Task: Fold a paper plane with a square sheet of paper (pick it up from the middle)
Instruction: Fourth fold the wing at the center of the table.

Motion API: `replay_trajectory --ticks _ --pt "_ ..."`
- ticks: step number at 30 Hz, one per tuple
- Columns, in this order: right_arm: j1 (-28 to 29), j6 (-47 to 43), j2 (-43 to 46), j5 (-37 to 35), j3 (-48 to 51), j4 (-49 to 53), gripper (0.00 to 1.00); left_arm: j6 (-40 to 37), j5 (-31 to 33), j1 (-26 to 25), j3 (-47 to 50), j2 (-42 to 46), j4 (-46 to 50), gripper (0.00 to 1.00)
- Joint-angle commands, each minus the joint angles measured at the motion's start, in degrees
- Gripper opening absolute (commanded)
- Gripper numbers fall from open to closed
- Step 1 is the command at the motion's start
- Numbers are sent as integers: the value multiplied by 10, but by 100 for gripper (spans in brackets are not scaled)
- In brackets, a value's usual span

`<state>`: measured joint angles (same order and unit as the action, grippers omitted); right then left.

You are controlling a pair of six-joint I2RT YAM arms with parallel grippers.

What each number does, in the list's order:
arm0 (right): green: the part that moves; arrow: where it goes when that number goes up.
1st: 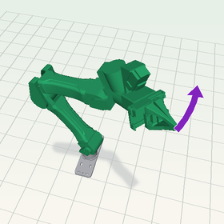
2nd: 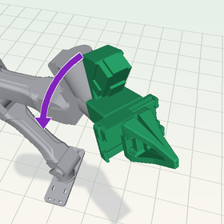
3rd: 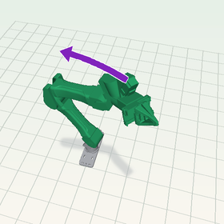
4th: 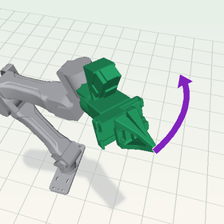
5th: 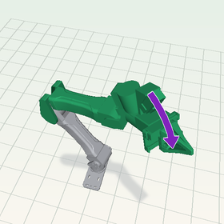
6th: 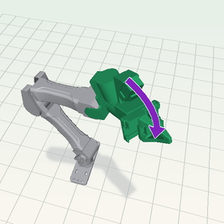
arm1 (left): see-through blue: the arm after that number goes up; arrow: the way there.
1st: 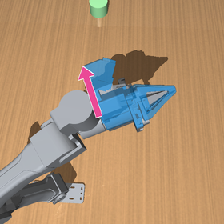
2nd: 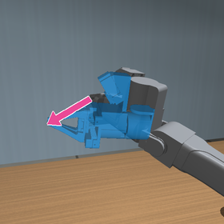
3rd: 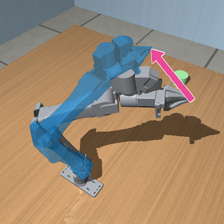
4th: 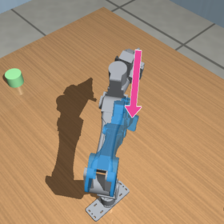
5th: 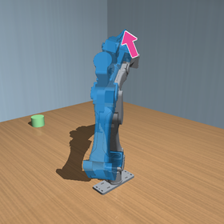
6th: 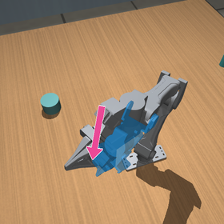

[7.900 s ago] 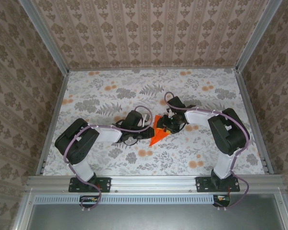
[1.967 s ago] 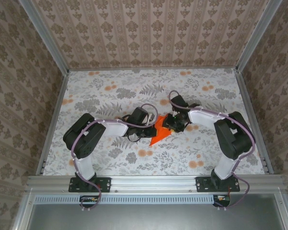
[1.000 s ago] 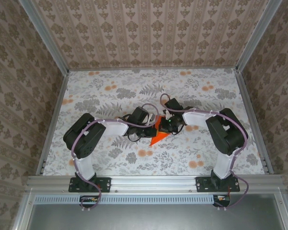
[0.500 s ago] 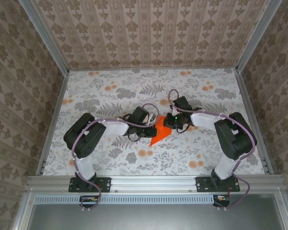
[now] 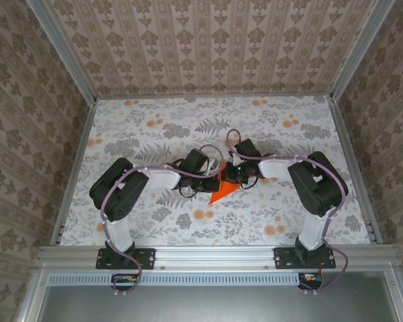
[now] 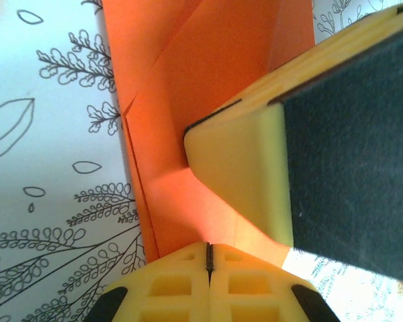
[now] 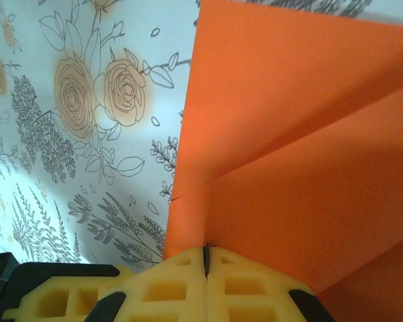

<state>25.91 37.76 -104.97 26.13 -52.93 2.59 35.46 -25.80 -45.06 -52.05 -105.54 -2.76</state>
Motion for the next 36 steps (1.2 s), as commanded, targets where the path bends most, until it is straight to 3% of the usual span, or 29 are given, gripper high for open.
replay_trajectory --ticks 1,9,18,27,36 --pt "-34 -10 -18 -12 27 -17 0 -15 15 -9 36 -42 113 0" --pt "-110 -24 15 -10 33 -24 0 -20 8 -10 43 -42 105 0" --pt "-85 -28 85 44 57 -70 0 -38 2 -10 27 -43 110 0" --pt "-48 -6 0 70 33 -100 0 -42 3 -9 24 -44 117 0" --pt "-134 -27 -49 37 3 -49 0 -43 6 -9 31 -42 117 0"
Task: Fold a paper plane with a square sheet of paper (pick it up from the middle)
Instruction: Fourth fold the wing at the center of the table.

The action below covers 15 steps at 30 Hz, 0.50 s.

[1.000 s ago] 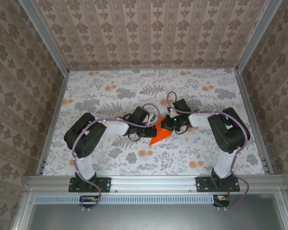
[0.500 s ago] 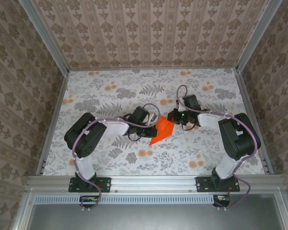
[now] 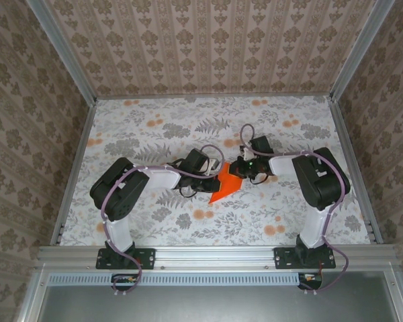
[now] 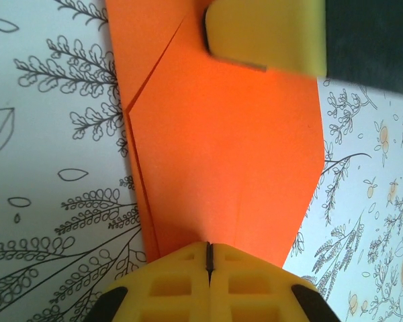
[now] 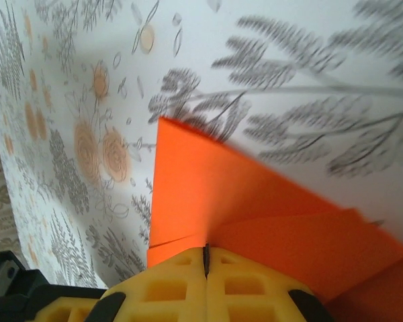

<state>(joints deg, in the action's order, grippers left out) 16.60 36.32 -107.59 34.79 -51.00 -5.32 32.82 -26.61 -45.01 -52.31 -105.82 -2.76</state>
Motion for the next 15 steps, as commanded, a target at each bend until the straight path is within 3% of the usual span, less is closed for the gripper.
replay_trajectory --ticks 1,9,15 --pt "-54 -11 -24 -57 -19 38 0 -17 15 -10 33 -39 116 0" --pt "-79 -18 71 -81 -23 56 0 -21 17 -6 24 -37 111 0" --pt "-30 7 138 -49 30 35 0 -22 16 -7 18 -33 102 0"
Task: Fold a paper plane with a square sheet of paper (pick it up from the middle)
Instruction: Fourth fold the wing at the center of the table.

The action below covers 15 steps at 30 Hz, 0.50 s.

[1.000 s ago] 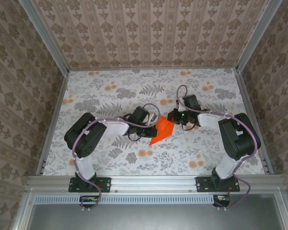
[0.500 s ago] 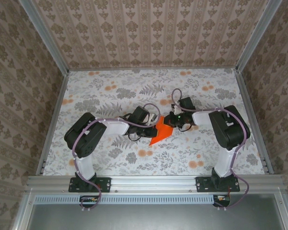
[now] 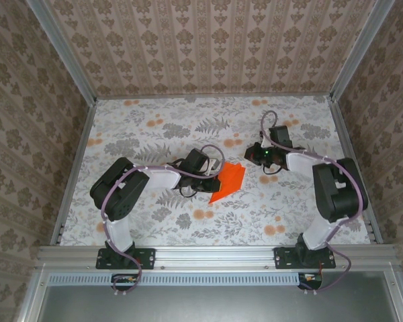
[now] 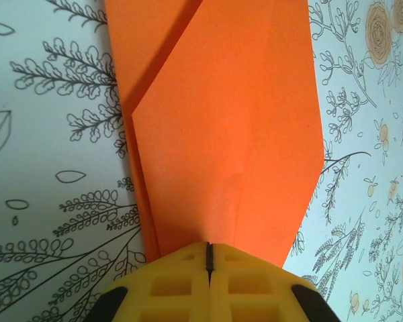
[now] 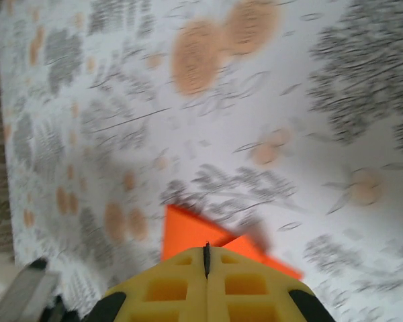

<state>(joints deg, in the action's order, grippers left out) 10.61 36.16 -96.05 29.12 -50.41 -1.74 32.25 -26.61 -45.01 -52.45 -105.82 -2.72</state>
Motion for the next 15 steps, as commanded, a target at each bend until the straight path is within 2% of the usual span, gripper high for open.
replay_trajectory --ticks 1,8,15 --pt "45 14 24 11 29 0 0 -16 16 -6 18 -33 102 0" --pt "128 73 -20 31 38 -40 0 -13 18 -7 13 -29 104 0" --pt "148 85 -72 27 42 -49 0 -4 16 -7 11 -18 103 0"
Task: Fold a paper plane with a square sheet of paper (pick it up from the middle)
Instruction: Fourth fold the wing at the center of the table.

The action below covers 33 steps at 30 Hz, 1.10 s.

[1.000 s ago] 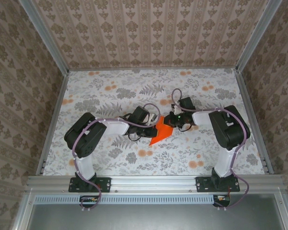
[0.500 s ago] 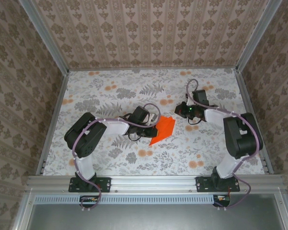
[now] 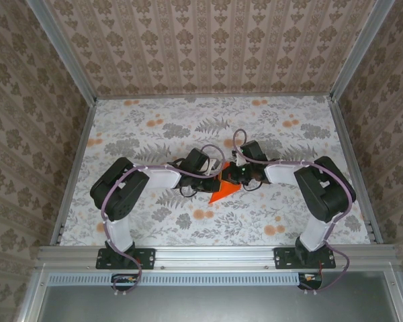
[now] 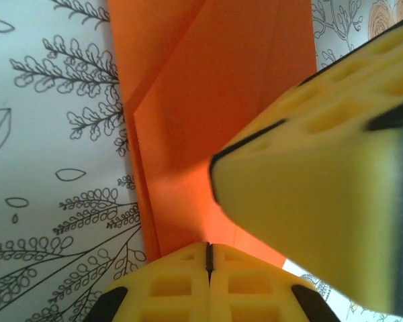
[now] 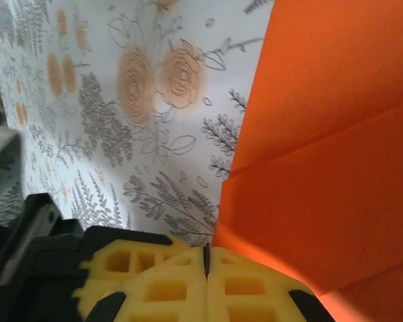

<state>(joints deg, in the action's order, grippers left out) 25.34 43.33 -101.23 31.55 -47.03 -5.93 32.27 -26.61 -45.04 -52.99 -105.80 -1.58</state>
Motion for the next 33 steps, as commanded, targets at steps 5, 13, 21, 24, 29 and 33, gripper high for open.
replay_trajectory --ticks 5,13,21,24,29,33 --pt "0 6 -51 -29 7 29 0 4 13 -7 11 0 93 0" --pt "-2 -2 -73 -83 12 68 0 42 31 -6 4 69 90 0" --pt "-2 -6 -81 -88 14 66 0 111 48 -14 38 138 46 5" --pt "-2 -5 -85 -89 14 67 0 134 35 -25 46 133 24 8" --pt "-2 -3 -90 -90 14 68 0 171 23 -49 56 112 -14 10" --pt "-1 -4 -92 -91 13 71 0 182 29 -57 58 97 -23 12"
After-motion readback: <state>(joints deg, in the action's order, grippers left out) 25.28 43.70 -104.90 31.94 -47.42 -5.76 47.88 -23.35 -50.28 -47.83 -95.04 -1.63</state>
